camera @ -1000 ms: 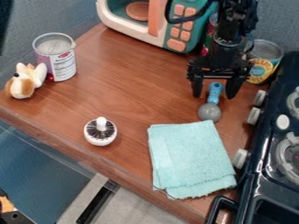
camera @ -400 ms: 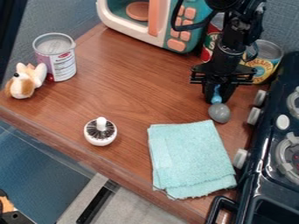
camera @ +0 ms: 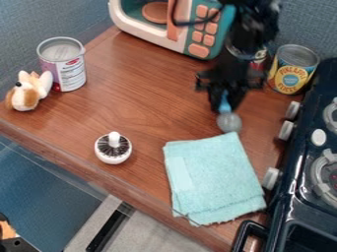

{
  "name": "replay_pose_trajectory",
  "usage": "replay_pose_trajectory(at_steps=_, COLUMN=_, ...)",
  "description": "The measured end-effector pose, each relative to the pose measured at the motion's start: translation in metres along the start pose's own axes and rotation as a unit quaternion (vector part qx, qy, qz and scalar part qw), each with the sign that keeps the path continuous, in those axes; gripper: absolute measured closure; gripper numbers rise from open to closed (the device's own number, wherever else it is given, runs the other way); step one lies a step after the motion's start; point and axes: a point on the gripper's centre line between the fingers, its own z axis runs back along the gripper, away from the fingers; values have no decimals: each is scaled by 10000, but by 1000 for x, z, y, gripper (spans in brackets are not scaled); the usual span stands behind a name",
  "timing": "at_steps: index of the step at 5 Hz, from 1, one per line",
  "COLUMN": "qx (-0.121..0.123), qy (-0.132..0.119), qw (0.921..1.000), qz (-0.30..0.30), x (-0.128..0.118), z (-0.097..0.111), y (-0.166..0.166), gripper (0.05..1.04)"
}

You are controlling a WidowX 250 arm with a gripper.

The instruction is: Move the blue spoon to the lower left side of the table

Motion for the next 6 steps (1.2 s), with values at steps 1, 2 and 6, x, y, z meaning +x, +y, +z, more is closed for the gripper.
replay_pose_trajectory(at_steps=1, qx=107, qy=-339, qw=9962, qz=801, x=7, z=29, y=36, gripper=744)
replay_pose_trajectory(at_steps=2, qx=313, qy=-551, qw=9859, qz=1550, x=10, z=49, y=79, gripper=744)
replay_pose_trajectory(at_steps=6, qx=685, qy=-494, qw=9132, qz=3987, x=-3, z=29, y=237, gripper=744)
